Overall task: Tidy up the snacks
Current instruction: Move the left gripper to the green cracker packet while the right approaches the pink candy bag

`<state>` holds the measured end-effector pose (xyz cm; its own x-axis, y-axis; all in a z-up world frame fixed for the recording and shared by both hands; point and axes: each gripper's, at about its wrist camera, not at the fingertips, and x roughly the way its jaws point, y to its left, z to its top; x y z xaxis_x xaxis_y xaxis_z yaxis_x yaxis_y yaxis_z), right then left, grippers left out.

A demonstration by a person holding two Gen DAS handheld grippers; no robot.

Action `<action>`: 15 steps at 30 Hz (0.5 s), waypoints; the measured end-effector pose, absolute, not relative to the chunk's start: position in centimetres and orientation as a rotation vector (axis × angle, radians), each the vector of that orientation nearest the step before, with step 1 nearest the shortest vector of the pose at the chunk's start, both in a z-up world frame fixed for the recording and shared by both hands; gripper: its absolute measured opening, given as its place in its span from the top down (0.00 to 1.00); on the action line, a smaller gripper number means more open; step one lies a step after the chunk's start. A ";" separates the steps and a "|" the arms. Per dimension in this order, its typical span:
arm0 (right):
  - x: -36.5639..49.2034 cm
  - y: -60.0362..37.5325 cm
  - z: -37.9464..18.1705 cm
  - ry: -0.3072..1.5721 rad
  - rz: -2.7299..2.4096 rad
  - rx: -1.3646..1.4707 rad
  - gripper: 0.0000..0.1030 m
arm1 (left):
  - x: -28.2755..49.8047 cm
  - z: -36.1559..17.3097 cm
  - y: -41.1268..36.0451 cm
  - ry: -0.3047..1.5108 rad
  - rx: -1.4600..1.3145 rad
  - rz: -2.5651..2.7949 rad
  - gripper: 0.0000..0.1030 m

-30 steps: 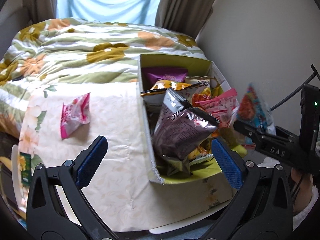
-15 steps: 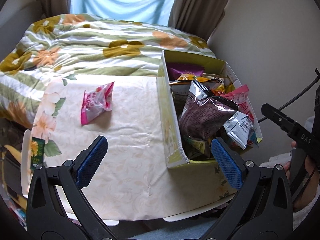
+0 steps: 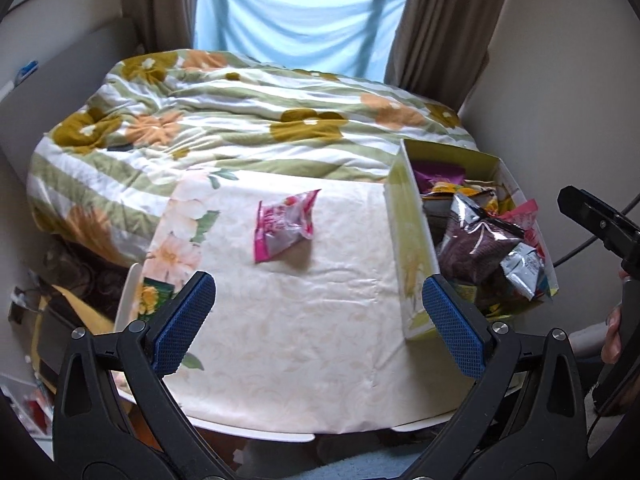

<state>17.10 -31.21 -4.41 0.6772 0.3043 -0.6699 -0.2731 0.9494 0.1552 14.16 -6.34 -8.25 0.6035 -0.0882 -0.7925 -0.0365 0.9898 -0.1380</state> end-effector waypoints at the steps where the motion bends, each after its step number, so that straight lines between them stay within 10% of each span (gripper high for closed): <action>1: 17.2 -30.1 -4.5 0.759 0.343 0.038 0.05 | 14.0 -8.4 -5.4 0.928 -0.147 -0.013 0.01; 15: 20.9 -18.3 -10.1 0.881 0.455 -0.001 0.05 | 14.6 -16.9 5.0 1.100 -0.094 0.125 0.01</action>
